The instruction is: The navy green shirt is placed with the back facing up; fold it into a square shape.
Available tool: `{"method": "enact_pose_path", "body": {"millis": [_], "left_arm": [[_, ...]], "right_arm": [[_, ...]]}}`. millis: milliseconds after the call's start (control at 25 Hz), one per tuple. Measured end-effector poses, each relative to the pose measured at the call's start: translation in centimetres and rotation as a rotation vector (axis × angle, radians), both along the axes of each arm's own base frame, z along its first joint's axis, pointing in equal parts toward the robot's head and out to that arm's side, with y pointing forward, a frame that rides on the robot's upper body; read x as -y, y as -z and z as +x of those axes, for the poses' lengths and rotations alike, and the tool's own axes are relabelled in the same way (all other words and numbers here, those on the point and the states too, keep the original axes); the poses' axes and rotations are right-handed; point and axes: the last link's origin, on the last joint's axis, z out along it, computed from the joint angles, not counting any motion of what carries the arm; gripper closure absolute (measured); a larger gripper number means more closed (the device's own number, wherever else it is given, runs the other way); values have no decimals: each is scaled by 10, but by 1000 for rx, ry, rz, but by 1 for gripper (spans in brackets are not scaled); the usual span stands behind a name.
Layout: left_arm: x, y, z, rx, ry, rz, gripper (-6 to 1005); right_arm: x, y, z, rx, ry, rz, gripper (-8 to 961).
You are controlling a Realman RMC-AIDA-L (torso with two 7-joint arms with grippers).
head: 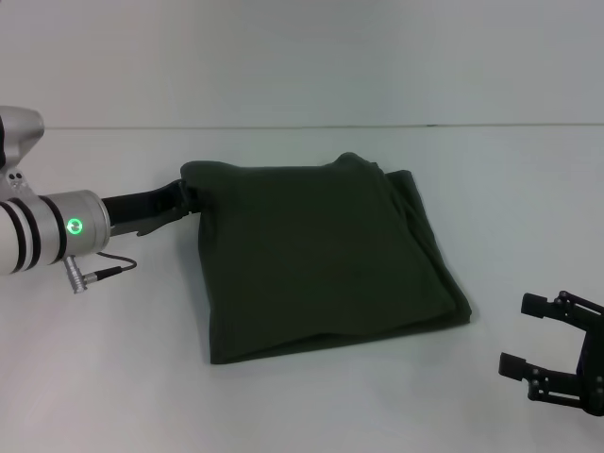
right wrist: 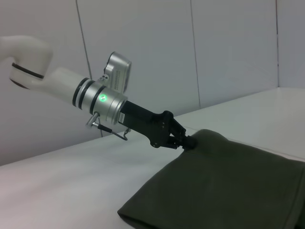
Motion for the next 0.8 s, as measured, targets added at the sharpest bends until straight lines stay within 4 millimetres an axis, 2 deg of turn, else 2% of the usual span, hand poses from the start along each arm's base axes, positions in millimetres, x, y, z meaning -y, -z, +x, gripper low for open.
{"method": "enact_pose_path", "body": {"millis": [200, 320, 480, 640, 800], "left_arm": [[8, 1, 0, -11, 94, 28, 897], [14, -2, 2, -7, 150, 34, 788], [28, -19, 3, 11, 267, 88, 627], [58, -42, 9, 1, 515, 200, 448], [96, -56, 8, -42, 767, 283, 321]], "right_arm": [[-1, 1, -2, -7, -4, 0, 49], [-3, 1, -3, -12, -4, 7, 49], [-7, 1, -5, -23, -3, 15, 49], [-10, 0, -7, -61, 9, 59, 48], [-16, -3, -10, -96, 18, 105, 48]]}}
